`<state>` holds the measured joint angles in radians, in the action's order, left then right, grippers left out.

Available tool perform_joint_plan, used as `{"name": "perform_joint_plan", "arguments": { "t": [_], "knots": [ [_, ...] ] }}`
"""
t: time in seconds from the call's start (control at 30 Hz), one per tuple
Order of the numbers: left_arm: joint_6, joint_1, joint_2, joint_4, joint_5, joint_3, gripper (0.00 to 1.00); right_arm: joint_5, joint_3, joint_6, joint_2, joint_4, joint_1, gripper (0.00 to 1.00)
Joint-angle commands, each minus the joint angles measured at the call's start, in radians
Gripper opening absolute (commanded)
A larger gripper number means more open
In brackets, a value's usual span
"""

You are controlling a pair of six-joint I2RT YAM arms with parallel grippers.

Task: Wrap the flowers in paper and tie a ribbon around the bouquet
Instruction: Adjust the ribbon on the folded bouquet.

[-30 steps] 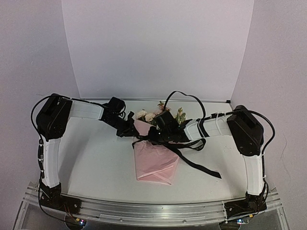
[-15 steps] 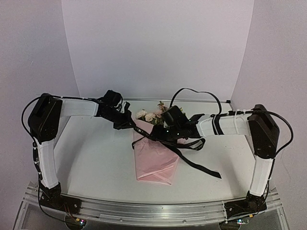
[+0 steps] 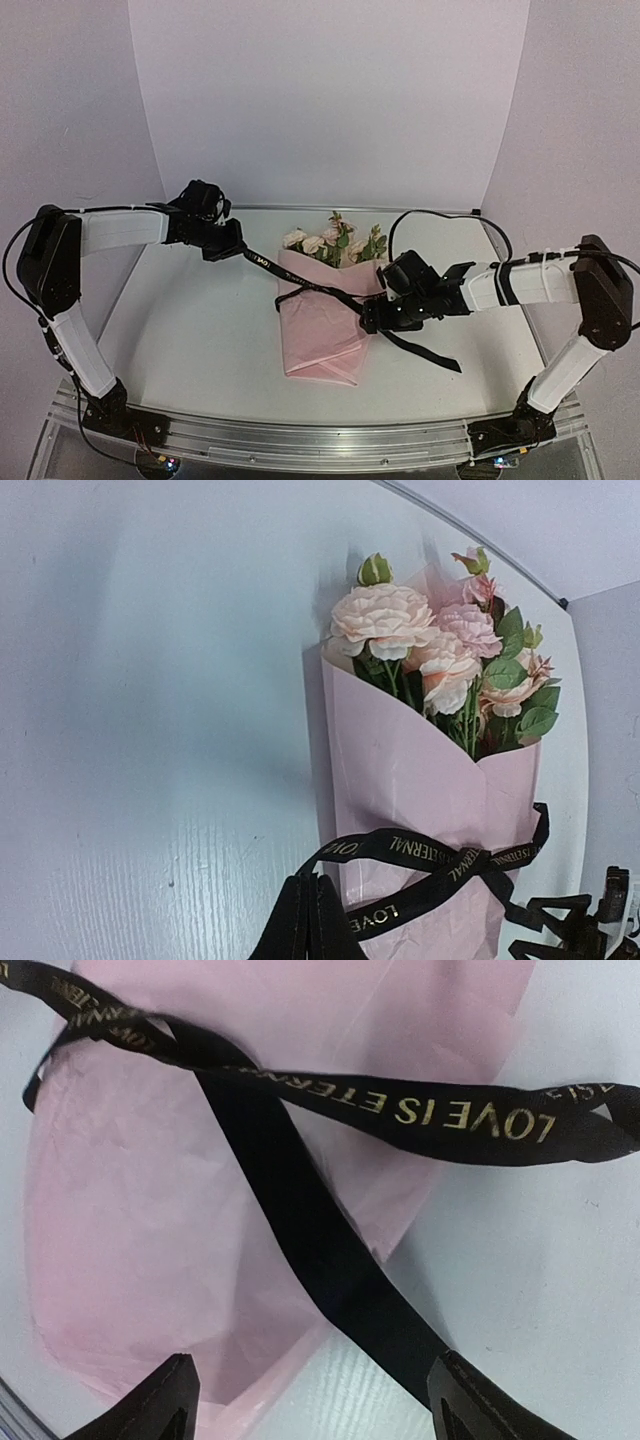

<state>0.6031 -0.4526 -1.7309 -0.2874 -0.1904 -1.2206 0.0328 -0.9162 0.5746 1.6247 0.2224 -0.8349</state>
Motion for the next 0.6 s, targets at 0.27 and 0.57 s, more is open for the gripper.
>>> {"name": "perform_joint_plan", "arguments": {
  "t": [0.27, 0.57],
  "knots": [
    [0.048, 0.011, 0.117, 0.023, 0.103, 0.113, 0.00, 0.030, -0.112, -0.190, 0.111, 0.022, 0.067, 0.68],
    [0.071, 0.059, 0.176, 0.015, 0.145, 0.180, 0.00, 0.041, -0.129, -0.171, 0.163, 0.026, 0.069, 0.49]
  ]
}}
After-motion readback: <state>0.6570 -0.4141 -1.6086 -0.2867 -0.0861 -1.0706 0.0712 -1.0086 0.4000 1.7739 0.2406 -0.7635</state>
